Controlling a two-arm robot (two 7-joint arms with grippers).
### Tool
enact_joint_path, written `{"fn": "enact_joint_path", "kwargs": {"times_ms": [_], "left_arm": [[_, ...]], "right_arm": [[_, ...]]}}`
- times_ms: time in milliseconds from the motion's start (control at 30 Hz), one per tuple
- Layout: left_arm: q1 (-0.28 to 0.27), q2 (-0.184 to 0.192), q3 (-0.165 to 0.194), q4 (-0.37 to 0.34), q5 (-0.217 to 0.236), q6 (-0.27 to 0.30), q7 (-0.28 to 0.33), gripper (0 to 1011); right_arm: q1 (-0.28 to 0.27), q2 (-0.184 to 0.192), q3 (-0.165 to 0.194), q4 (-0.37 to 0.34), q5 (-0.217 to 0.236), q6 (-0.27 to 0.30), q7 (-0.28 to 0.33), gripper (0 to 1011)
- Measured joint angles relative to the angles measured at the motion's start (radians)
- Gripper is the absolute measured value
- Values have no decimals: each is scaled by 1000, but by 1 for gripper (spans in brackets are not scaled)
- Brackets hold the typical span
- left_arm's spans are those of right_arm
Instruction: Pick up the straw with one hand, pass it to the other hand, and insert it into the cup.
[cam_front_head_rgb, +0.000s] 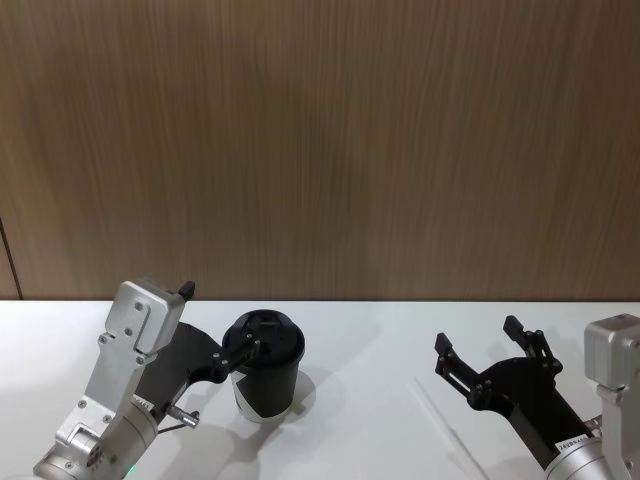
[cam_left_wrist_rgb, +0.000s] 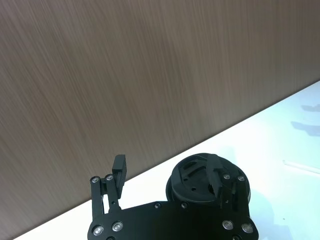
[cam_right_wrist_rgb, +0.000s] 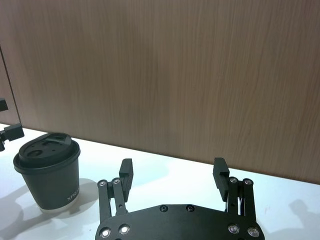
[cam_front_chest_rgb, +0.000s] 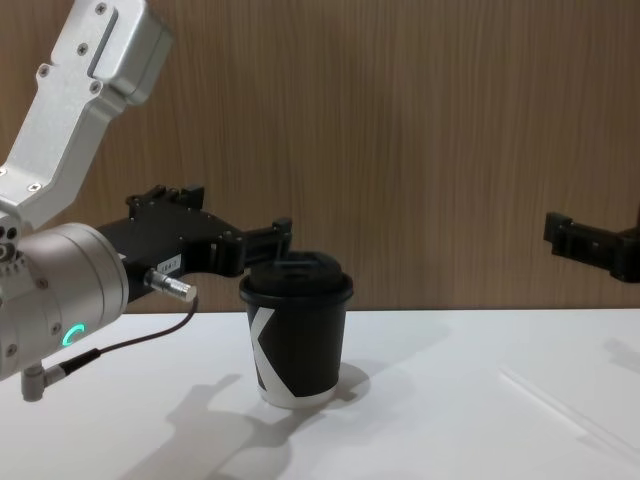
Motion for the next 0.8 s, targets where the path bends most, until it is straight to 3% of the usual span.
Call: {"fn": "enact_joint_path", "kwargs": {"times_ms": [800], "left_arm": [[0,0,0,0,0,0,0,1003]], "right_arm": [[0,0,0,0,0,0,0,1001]]}}
